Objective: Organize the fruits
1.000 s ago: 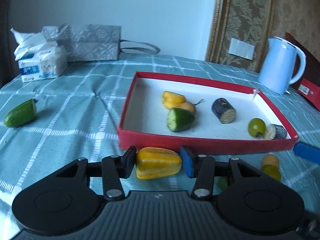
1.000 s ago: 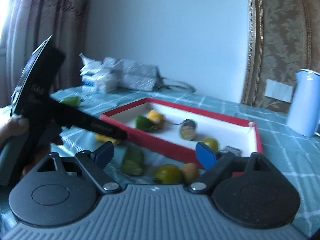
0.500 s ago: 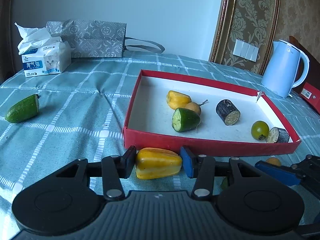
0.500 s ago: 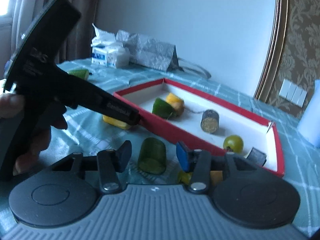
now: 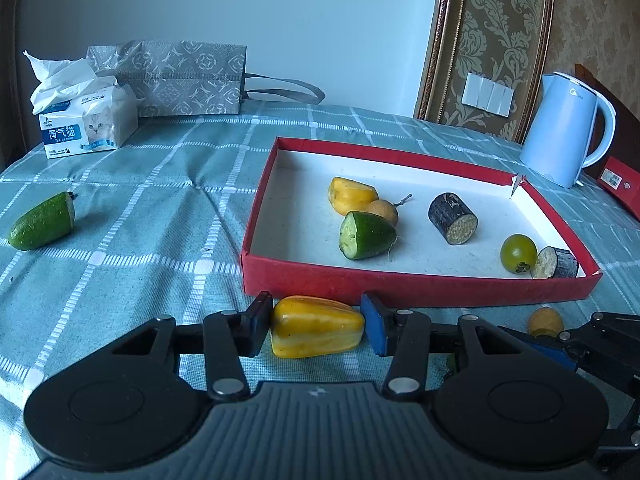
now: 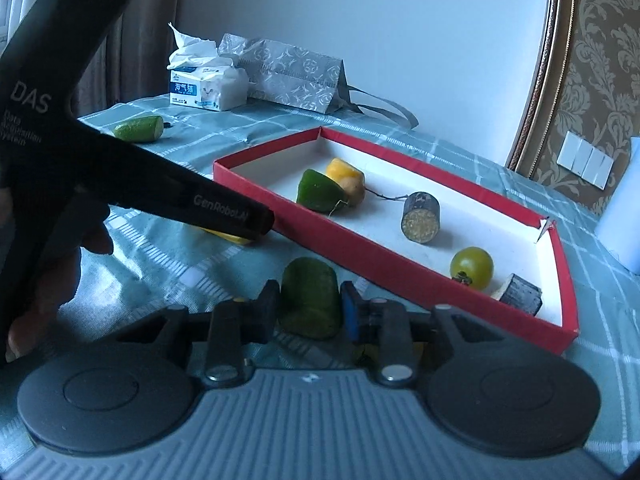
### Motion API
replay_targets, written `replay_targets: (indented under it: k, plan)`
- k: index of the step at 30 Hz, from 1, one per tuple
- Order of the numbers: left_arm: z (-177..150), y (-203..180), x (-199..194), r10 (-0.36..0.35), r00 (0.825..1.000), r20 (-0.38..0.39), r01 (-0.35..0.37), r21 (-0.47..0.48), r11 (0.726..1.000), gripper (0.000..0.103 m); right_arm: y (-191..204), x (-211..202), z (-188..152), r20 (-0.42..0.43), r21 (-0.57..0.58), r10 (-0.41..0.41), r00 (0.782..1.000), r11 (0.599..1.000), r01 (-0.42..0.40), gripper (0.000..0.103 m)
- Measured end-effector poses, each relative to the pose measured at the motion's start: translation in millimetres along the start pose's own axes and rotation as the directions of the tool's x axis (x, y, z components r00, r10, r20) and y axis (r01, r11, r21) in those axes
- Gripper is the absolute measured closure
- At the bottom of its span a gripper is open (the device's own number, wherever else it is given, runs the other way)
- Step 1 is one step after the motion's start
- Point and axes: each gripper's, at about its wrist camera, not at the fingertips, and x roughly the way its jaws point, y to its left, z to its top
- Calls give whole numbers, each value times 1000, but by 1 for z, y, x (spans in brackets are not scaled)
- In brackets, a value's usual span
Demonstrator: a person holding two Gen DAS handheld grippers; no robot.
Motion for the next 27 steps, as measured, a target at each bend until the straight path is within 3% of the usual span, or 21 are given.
replay_targets:
  k: [6, 9, 13, 14, 16, 20, 27]
  plan:
    - [0, -2, -2, -18, 1000, 4, 18, 13, 1000, 55, -16, -13, -4, 65, 90, -26, 998, 996, 20, 73]
    - [-2, -8, -4, -26, 1000, 16, 26, 43, 999, 55, -24, -29, -10, 127, 119, -86, 988, 990, 71, 73]
    - [-2, -12, -4, -25, 999, 19, 24, 65, 998, 55, -41, -51, -15, 206, 182, -185, 961, 972, 148, 74]
    - [-2, -12, -4, -23, 1000, 18, 22, 65, 998, 55, -45, -55, -16, 219, 198, -212, 952, 965, 169, 79]
    - [-2, -11, -3, -22, 1000, 14, 21, 61, 998, 55, -57, -62, -18, 236, 230, -278, 931, 947, 224, 80]
    - [-2, -11, -2, -17, 1000, 7, 16, 65, 998, 55, -82, -62, -21, 207, 260, -379, 902, 910, 322, 85]
    - [-2, -11, -2, -17, 1000, 8, 16, 66, 998, 55, -120, -64, -43, 82, 328, -344, 936, 896, 300, 83]
